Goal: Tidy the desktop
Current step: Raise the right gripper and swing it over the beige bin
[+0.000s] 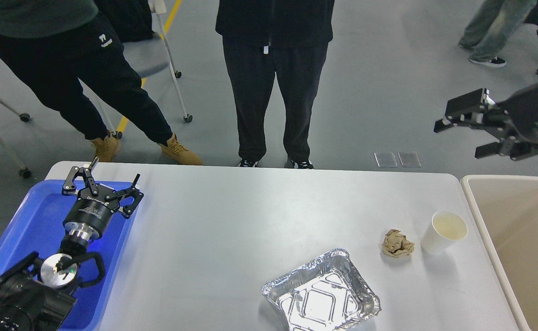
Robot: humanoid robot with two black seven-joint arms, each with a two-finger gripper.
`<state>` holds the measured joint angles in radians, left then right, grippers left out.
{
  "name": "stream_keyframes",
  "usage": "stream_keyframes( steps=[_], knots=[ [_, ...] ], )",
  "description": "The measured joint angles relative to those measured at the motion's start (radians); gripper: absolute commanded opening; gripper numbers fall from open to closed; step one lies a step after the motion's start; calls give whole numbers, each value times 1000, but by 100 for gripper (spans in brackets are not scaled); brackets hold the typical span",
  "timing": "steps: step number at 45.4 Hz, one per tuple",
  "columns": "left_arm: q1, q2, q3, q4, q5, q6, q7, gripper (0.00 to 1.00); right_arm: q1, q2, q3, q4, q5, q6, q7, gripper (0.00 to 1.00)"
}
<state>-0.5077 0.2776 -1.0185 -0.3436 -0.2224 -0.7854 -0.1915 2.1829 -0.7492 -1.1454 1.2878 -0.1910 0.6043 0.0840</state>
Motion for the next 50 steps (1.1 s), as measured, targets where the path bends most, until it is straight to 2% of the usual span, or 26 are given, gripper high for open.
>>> stream_keyframes(
  steps=[11, 32, 50],
  knots=[
    [0, 0, 0, 0, 0, 0, 0, 100, 97, 99, -106, 28, -143, 48, 2, 100],
    [0, 0, 1, 0, 0, 0, 0, 100, 178, 277, -140, 31, -335, 156, 14, 100],
    [0, -1, 1, 0, 0, 0, 0, 100, 69, 323, -87, -63, -391, 177, 21, 100]
  ],
)
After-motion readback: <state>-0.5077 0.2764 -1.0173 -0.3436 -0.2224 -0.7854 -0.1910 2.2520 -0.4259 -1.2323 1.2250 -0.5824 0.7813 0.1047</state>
